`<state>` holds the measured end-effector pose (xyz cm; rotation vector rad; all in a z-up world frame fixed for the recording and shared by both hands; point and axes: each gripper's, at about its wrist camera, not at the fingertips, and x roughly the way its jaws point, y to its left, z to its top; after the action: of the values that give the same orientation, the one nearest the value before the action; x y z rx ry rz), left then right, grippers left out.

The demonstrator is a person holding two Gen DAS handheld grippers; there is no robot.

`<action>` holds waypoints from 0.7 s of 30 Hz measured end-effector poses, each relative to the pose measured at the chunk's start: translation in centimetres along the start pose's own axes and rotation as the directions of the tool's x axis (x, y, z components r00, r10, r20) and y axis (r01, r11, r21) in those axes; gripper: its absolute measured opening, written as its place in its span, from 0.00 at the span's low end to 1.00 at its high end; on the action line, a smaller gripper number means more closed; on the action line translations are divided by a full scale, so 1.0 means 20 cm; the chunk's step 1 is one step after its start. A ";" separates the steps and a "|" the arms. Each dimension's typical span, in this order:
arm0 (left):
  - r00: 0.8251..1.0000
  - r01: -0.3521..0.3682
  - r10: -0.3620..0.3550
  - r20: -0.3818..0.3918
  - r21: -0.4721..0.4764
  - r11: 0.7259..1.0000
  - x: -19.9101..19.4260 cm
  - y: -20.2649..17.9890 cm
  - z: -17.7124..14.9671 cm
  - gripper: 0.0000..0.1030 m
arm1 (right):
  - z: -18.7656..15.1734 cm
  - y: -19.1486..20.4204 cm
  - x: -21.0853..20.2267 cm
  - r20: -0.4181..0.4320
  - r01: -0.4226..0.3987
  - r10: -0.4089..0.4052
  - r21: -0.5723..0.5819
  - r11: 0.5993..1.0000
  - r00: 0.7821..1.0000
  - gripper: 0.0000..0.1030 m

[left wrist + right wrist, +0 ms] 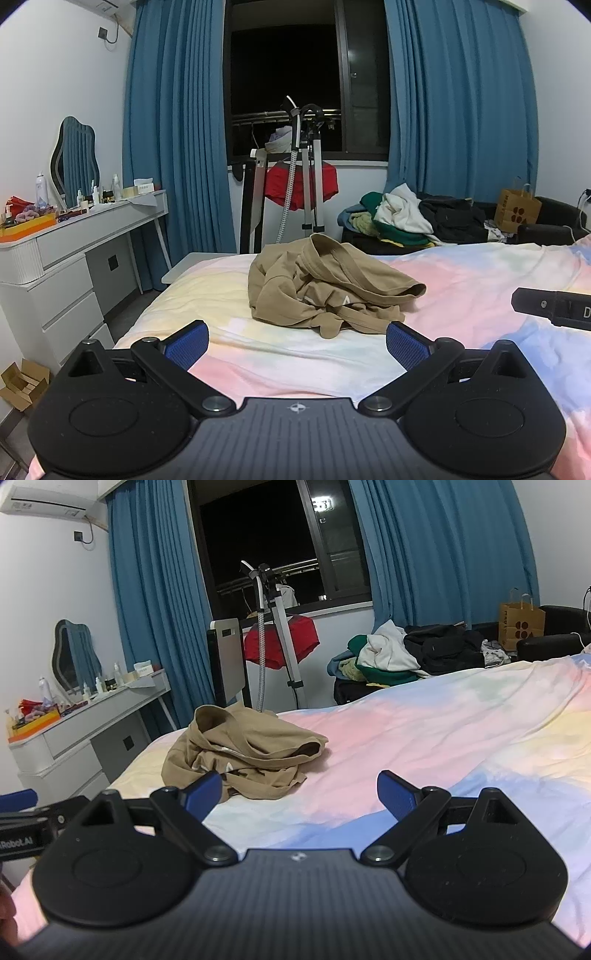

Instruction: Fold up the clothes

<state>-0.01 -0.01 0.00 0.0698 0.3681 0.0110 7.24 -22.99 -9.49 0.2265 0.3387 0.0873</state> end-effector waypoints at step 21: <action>1.000 0.007 -0.006 0.014 -0.011 1.000 -0.02 0.02 0.01 1.00 | 0.01 0.01 -0.01 0.007 0.004 -0.004 -0.008 1.000 1.000 0.90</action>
<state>-0.25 0.36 0.26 0.0576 0.3538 0.0060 7.06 -22.95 -9.28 0.2183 0.3317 0.0835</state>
